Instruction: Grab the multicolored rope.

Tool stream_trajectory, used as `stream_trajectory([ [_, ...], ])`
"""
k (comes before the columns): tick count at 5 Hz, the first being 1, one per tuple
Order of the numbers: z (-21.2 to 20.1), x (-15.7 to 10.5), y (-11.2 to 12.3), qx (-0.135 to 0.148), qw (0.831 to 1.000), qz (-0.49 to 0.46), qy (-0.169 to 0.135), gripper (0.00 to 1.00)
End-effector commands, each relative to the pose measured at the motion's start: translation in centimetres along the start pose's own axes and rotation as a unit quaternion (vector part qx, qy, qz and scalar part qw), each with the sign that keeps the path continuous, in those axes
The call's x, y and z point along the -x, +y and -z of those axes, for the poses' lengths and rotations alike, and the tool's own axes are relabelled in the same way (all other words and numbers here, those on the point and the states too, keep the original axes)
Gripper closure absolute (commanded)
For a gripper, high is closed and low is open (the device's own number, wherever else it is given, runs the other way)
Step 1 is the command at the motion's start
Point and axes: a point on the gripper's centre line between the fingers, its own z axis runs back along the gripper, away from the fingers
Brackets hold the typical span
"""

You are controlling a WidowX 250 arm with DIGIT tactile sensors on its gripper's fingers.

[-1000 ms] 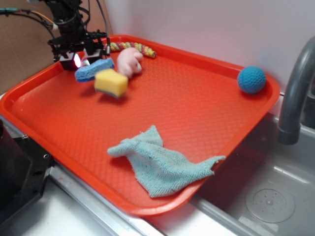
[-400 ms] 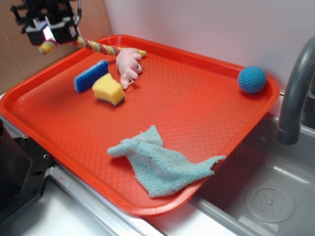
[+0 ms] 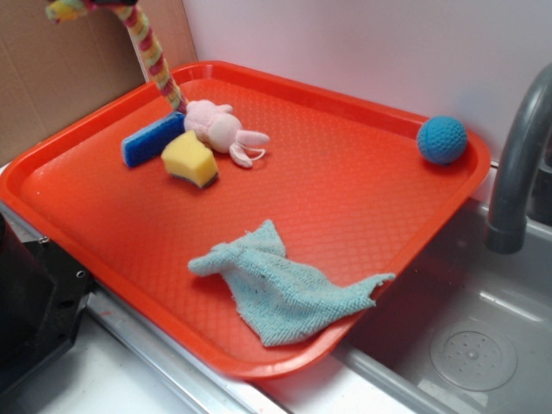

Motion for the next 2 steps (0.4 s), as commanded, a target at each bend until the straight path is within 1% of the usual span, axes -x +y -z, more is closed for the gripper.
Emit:
stream_trajectory([
  [1, -2.25, 2.97, -0.95, 0.061, 0.99, 0.121, -0.034, 1.0],
  [2, -1.8, 3.63, -0.02, 0.093, 0.985, 0.142, -0.019, 1.0],
])
